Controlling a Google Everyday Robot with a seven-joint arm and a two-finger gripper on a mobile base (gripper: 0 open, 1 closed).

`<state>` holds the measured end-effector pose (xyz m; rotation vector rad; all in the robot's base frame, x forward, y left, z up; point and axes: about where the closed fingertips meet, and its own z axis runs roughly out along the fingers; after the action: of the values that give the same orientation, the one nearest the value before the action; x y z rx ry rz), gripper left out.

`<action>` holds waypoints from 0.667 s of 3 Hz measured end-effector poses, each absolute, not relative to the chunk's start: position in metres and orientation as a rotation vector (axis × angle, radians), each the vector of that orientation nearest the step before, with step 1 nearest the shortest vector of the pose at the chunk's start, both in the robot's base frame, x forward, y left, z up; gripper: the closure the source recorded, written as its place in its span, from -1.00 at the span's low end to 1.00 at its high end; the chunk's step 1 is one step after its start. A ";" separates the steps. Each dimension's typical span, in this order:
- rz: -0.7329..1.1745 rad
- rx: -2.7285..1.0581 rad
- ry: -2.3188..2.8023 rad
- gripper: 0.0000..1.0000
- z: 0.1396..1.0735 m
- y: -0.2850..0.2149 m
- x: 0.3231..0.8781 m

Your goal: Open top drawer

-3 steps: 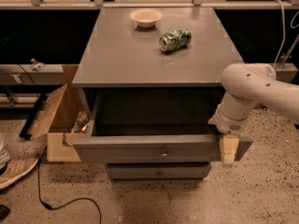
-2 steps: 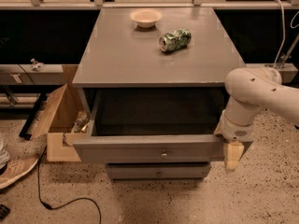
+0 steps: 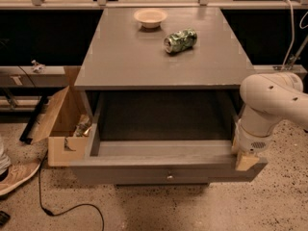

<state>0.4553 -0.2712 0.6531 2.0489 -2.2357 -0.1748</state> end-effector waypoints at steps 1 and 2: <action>-0.181 2.023 -2.269 0.38 0.657 -0.279 0.439; -0.181 2.023 -2.269 -0.08 0.657 -0.278 0.439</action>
Offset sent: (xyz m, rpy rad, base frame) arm -0.0163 -0.0080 0.0048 0.0061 -0.0033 -0.0279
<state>0.4392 -0.2778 0.6569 2.0233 -2.2693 -0.1810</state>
